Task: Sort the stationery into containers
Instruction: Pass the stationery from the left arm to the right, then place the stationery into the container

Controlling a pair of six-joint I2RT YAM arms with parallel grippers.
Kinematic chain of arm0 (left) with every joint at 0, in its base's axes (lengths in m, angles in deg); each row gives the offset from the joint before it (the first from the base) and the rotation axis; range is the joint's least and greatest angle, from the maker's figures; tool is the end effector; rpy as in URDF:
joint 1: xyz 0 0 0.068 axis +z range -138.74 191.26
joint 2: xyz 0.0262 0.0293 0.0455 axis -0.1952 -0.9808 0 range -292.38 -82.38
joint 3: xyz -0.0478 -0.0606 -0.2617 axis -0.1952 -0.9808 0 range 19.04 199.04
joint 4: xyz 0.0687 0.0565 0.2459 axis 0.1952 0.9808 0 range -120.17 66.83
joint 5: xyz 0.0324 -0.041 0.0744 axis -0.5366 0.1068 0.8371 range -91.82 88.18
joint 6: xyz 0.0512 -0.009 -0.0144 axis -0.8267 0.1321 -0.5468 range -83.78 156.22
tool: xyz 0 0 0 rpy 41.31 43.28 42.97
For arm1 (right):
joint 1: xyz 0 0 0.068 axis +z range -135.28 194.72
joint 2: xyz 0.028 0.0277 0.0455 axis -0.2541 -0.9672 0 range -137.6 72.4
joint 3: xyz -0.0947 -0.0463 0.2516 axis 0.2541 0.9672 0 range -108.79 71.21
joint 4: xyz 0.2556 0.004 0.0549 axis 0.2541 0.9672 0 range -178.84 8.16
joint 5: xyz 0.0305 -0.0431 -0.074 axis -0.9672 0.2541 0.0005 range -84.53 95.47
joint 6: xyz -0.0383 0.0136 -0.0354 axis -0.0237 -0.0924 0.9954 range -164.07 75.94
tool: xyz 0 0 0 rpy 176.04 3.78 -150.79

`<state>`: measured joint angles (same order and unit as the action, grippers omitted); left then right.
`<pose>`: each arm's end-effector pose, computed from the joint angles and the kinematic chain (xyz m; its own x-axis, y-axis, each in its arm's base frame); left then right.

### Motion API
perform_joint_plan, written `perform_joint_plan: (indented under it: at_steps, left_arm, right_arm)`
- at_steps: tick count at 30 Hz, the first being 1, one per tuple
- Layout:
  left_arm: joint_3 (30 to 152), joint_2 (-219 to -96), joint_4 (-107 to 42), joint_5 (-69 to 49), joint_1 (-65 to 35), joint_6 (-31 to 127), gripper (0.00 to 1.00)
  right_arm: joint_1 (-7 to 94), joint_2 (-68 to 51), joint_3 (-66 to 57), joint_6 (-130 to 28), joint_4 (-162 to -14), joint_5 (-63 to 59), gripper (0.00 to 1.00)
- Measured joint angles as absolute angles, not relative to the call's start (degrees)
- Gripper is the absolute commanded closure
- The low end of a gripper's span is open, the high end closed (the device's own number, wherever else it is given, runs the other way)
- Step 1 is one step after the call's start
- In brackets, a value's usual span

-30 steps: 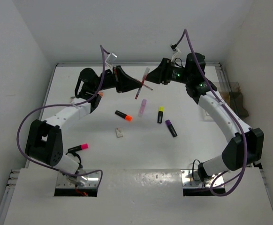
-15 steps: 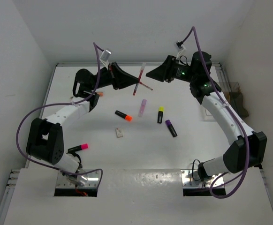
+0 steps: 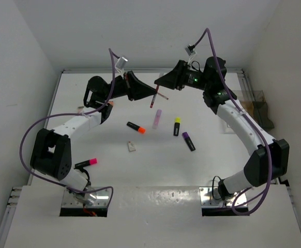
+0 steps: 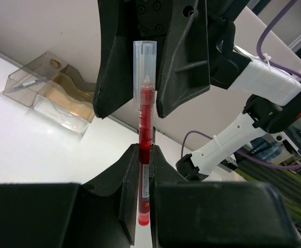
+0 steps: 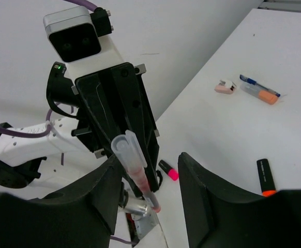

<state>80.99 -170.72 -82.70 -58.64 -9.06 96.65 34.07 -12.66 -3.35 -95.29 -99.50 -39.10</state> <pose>0.3108 -0.1469 0.3635 -0.5742 -0.2950 -0.7638 0.8009 -0.0084 -0.5988 0.3205 0.1390 0.3911 -0.6986 0.3432 -0.6278 -0.5645 0.2746 0.7784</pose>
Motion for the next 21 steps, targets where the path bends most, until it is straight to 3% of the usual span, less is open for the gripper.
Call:
perform_joint_plan:
  at_steps: [2, 8, 10, 11, 12, 13, 18, 21]
  left_arm:
    - [80.99, -170.78, -82.53, -58.64, -9.43, 96.65, 1.00]
    - [80.99, -170.78, -82.14, -57.96, -10.00, 96.62, 0.98]
    - [81.02, -170.78, -81.81, -57.72, -10.09, 96.28, 0.48]
    - [81.13, -170.78, -81.02, -57.85, -10.11, 94.81, 0.34]
    - [81.54, -170.78, -78.53, -58.16, -10.11, 93.50, 0.12]
    - [82.59, -170.98, -74.99, -58.27, -10.09, 91.82, 0.06]
    - [93.74, -174.15, -51.64, -57.96, -8.25, 75.42, 0.05]
    - [95.20, -174.30, -45.94, -58.20, -5.17, 69.78, 0.05]
  right_arm:
    - [34.38, -13.05, -3.59, -95.37, -99.56, -39.13, 0.58]
    - [34.51, -13.35, -4.49, -95.61, -100.41, -39.78, 0.89]
    - [34.53, -13.35, -4.60, -94.81, -100.17, -39.50, 0.98]
    - [34.49, -13.35, -4.71, -94.24, -99.50, -39.32, 1.00]
    - [34.36, -13.35, -4.93, -93.36, -98.71, -39.24, 1.00]
    - [34.16, -13.35, -5.54, -92.03, -97.09, -39.08, 1.00]
    - [31.67, -13.35, -12.80, -70.13, -81.77, -33.05, 1.00]
    - [29.73, -12.94, -15.31, -51.70, -76.04, -24.70, 1.00]
